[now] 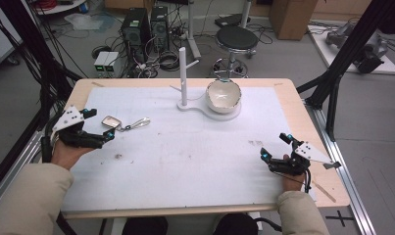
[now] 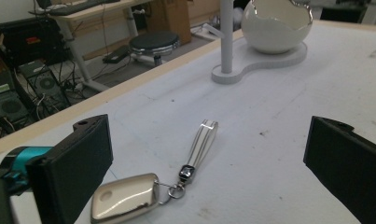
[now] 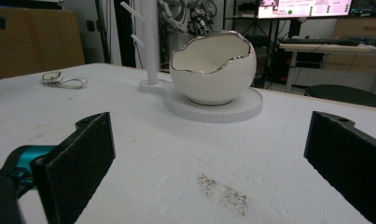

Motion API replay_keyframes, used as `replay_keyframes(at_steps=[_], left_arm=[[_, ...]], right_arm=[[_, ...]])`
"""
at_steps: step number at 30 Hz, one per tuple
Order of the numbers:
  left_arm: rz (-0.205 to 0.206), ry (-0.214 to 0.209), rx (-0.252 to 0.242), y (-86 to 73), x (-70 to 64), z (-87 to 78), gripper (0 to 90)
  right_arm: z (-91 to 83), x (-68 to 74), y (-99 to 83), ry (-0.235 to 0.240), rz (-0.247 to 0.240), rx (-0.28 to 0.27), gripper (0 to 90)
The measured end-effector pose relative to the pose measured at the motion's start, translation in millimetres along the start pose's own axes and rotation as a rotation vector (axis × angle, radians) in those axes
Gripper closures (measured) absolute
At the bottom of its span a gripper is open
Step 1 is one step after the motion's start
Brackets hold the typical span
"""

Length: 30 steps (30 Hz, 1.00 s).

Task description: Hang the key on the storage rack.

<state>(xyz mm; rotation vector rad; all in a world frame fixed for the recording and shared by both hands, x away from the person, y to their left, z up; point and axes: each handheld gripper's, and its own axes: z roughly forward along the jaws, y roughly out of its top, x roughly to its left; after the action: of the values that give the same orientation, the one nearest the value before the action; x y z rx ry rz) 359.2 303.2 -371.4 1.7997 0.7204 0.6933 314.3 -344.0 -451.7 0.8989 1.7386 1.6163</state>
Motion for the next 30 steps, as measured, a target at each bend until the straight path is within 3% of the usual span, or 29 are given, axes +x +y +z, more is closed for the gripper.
replay_keyframes(at_steps=[7,16,20,24,30], left_arm=[[0.070,-0.083,0.111,32.5,20.2,19.4,1.7],[0.182,-0.155,0.278,59.7,35.8,50.4,1.7],[0.213,-0.195,0.345,63.4,38.3,64.6,1.7],[0.269,-0.244,0.454,67.6,38.1,79.5,1.7],[0.318,-0.303,0.536,79.0,32.5,97.4,1.7]], right_arm=[[0.7,-0.1,0.2,-0.001,-0.008,0.003,0.9],[0.5,-0.1,0.1,0.000,-0.001,0.005,0.9],[0.6,0.4,0.2,0.001,0.000,0.008,0.9],[0.6,0.3,0.1,0.001,-0.002,0.008,0.9],[0.8,-0.2,0.2,0.000,-0.002,0.008,0.9]])
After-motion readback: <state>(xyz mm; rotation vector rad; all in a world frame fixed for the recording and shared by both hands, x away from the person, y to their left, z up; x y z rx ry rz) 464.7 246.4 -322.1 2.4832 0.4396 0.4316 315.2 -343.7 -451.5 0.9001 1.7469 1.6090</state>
